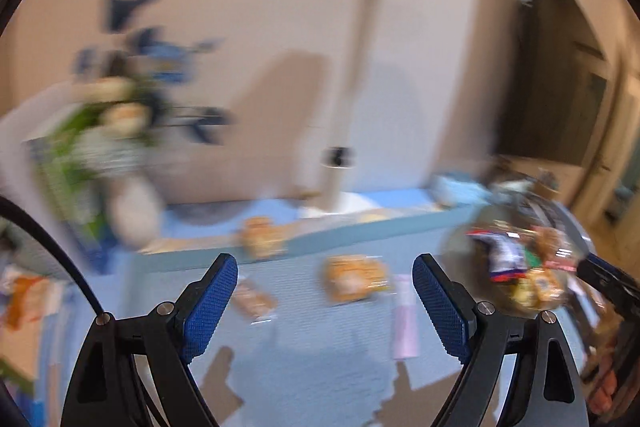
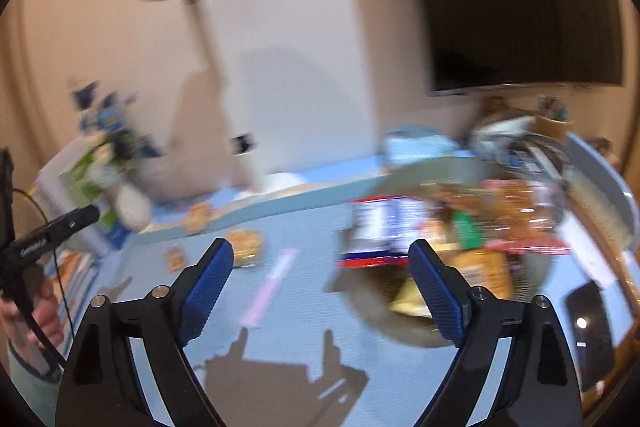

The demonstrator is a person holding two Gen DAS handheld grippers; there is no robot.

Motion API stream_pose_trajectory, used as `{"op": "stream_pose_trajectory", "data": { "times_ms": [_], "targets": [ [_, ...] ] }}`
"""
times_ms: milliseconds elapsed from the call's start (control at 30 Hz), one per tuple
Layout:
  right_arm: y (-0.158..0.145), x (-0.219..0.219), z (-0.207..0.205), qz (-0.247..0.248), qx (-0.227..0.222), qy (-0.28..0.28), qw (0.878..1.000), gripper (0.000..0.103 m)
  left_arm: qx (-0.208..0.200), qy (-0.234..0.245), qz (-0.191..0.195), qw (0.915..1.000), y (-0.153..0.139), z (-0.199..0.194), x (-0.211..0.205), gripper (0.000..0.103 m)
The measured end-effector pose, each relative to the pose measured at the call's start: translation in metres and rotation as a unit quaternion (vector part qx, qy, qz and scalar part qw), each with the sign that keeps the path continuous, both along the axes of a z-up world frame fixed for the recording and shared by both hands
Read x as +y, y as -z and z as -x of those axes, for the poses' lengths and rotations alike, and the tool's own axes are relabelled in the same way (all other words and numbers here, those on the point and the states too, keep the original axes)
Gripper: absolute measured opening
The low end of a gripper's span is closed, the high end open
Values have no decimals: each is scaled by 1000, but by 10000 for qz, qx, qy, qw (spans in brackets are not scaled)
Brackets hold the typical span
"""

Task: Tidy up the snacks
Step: 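Move both grippers toward the wrapped cake bar and pink stick pack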

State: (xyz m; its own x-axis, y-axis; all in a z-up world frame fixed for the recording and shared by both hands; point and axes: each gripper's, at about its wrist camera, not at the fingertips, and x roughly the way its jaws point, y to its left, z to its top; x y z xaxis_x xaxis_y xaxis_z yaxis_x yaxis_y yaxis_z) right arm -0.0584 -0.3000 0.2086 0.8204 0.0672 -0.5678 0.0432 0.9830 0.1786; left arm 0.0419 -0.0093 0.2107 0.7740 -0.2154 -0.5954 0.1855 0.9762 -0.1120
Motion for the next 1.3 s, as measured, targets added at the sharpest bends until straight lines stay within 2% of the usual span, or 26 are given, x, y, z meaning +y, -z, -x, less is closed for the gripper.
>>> {"op": "stream_pose_trajectory", "data": {
  "times_ms": [67, 133, 267, 400, 533, 633, 733, 833, 867, 1000, 1067, 1133, 1300],
  "targets": [
    [6, 30, -6, -16, 67, -319, 9995, 91, -30, -416, -264, 9988, 0, 7, 26, 88],
    [17, 53, -14, 85, 190, -491, 9986, 90, -45, -622, -351, 9974, 4, 13, 48, 88],
    [51, 94, -30, 345, 499, -679, 9958, 90, 273, -754, -106, 9967, 30, 9, 81, 88],
    [82, 115, -35, 752, 700, -761, 9918, 90, 358, -743, -9, 9966, 59, -1, 85, 88],
    [102, 122, -42, 1153, 860, -767, 9866, 90, 615, -676, 162, 9957, 87, -22, 80, 88],
    [110, 114, -49, 1018, 924, -721, 9879, 90, 683, -657, 208, 9953, 102, -35, 74, 88],
    [121, 99, -66, 593, 1065, -616, 9906, 90, 685, -507, 241, 9961, 117, -49, 64, 88],
    [135, 91, -82, 384, 1099, -529, 9918, 90, 724, -4, 638, 9953, 134, -66, 61, 88],
    [142, 89, -87, 347, 1119, -446, 9921, 90, 906, 23, 758, 9930, 145, -78, 63, 87],
    [166, 83, -97, 80, 1299, -285, 9911, 90, 1426, -281, 1064, 9836, 175, -106, 69, 77],
    [165, 80, -97, 55, 1289, -256, 9913, 90, 1561, -385, 1132, 9805, 185, -115, 70, 77],
    [161, 77, -93, -2, 1138, -209, 9933, 90, 1619, -432, 1096, 9797, 189, -120, 67, 76],
    [164, 79, -95, 99, 1213, -144, 9925, 90, 1682, -412, 806, 9816, 195, -131, 45, 77]
  ]
}}
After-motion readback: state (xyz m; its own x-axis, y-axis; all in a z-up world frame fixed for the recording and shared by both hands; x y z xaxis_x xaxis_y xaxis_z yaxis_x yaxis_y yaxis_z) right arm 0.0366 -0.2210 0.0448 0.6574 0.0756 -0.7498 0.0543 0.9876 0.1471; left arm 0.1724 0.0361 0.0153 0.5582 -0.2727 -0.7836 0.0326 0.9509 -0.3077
